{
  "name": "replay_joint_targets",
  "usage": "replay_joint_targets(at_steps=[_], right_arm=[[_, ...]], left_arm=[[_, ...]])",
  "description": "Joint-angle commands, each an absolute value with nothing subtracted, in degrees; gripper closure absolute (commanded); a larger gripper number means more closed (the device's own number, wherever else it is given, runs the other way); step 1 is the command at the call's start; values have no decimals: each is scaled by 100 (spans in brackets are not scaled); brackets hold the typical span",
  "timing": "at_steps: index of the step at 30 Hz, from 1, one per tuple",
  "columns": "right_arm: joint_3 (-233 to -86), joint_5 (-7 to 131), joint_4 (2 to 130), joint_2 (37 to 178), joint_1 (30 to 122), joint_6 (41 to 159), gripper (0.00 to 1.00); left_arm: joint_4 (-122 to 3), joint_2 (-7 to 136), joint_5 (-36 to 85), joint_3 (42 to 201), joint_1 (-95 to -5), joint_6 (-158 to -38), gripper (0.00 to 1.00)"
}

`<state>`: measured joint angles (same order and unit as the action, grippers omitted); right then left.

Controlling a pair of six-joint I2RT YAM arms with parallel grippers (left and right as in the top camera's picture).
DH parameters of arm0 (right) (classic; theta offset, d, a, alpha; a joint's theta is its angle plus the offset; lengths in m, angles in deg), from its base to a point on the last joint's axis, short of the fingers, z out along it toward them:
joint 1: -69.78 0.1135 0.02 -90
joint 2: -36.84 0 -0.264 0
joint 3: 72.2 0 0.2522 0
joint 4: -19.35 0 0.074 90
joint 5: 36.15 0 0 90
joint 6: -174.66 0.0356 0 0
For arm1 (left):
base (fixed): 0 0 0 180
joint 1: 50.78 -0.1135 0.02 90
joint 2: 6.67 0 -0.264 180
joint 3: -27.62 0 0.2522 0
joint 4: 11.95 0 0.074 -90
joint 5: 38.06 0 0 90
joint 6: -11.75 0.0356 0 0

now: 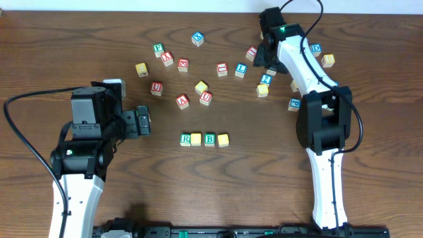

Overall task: Spell out ROBOT
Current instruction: 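Lower the right gripper over the blue T block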

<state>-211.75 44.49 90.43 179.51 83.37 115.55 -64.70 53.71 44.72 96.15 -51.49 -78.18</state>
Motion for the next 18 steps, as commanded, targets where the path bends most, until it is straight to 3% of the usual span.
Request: replay_joint_targets(at_steps=[1, 18], right_arm=[[-21252, 4254, 9030, 18045, 8328, 11636, 36], [-20996, 4200, 8809, 18045, 8273, 11634, 39]], left_arm=[[-6472, 5356, 4443, 9615, -5178, -7743, 0], [-6472, 5356, 4443, 9615, -5178, -7743, 0]])
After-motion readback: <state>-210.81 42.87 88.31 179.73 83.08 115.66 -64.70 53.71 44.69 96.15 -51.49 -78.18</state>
